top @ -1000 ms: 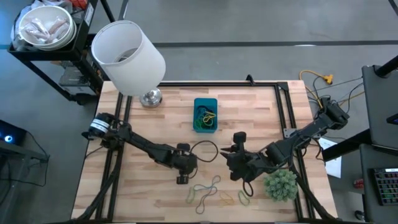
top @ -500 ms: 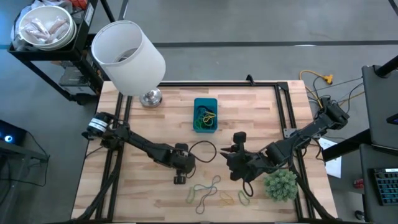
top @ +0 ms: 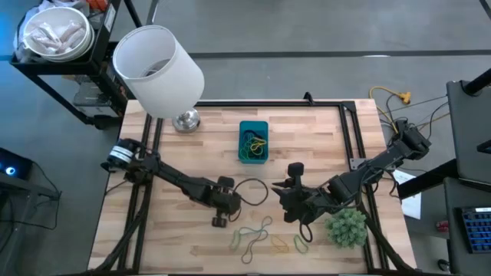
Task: Pick and place rubber bands into bin
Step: Put the yellow rubber band into the blue bin
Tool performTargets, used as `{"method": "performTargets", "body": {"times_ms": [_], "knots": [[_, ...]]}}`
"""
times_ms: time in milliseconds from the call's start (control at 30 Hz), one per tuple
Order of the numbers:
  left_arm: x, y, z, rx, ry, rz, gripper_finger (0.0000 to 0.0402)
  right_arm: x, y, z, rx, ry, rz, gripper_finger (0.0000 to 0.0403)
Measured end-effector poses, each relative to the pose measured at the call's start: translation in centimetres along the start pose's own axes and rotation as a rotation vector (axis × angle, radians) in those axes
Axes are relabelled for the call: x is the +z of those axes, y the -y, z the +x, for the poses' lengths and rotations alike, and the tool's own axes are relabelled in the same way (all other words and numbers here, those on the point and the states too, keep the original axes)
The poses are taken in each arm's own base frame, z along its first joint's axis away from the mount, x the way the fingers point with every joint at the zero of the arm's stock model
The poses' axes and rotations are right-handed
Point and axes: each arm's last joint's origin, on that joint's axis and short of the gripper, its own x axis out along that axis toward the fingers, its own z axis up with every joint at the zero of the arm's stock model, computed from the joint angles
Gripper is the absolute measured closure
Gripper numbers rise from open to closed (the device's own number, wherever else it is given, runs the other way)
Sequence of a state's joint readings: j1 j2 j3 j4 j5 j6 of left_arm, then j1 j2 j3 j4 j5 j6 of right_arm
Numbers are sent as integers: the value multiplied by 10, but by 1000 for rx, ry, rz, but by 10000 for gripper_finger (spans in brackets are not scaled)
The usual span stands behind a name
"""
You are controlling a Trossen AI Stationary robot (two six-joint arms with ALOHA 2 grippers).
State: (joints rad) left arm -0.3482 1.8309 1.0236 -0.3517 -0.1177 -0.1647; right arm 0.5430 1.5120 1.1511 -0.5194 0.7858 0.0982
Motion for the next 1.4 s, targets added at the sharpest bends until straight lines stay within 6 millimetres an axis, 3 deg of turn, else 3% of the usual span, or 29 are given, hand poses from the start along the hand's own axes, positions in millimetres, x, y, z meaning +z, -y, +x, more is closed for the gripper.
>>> {"method": "performTargets", "body": {"times_ms": [133, 333, 600, 900, 1400], "knots": [[3, 2, -9, 82, 31, 59, 400, 0, 0, 0, 0, -1, -1, 335], [4, -3, -22, 349, 96, 64, 400, 0, 0, 0, 0, -2, -2, 335], [6, -8, -28, 607, 147, 68, 400, -3, -1, 1, -1, -8, -8, 335], [14, -12, -37, 787, 162, 145, 400, -3, -1, 1, -1, -8, -5, 335], [45, -45, -56, 920, 243, 268, 400, -4, -1, 2, -1, -12, -7, 335]]}}
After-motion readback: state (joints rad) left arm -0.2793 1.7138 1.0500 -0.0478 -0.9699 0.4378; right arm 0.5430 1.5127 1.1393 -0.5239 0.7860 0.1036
